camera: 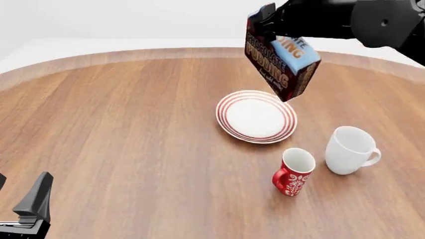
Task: Put the chocolate pudding to the right of the plate.
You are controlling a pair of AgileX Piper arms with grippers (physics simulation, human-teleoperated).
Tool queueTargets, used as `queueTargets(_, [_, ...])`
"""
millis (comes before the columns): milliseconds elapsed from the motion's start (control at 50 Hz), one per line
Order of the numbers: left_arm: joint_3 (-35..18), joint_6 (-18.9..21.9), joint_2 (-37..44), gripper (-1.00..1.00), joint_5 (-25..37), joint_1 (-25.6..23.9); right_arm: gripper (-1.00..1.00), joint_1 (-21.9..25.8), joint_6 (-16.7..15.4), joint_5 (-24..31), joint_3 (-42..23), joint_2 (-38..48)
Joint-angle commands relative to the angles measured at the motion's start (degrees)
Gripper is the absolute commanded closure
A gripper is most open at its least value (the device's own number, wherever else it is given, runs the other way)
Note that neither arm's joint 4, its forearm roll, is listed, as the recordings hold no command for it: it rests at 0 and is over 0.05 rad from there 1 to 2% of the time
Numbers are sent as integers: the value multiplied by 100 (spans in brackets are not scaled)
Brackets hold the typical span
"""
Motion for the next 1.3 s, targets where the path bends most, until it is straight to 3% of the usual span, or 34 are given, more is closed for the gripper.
queueTargets(20, [0, 0, 0, -100, 0, 0, 100, -713, 172, 43, -269, 126])
queueTargets(400, [0, 0, 0, -100, 0, 0, 100, -1688, 261, -244, -628, 943])
queueTargets(420, [0, 0, 0, -100, 0, 0, 100, -1823, 381, -283, -684, 1053])
queueTargets(600, [0, 0, 0, -100, 0, 0, 100, -2382, 491, -617, -684, 1654])
queueTargets(1060, [0, 0, 0, -100, 0, 0, 100, -2696, 424, -1141, -829, 2932])
queueTargets(1300, [0, 0, 0, -100, 0, 0, 100, -2740, 452, -1274, -808, 3183])
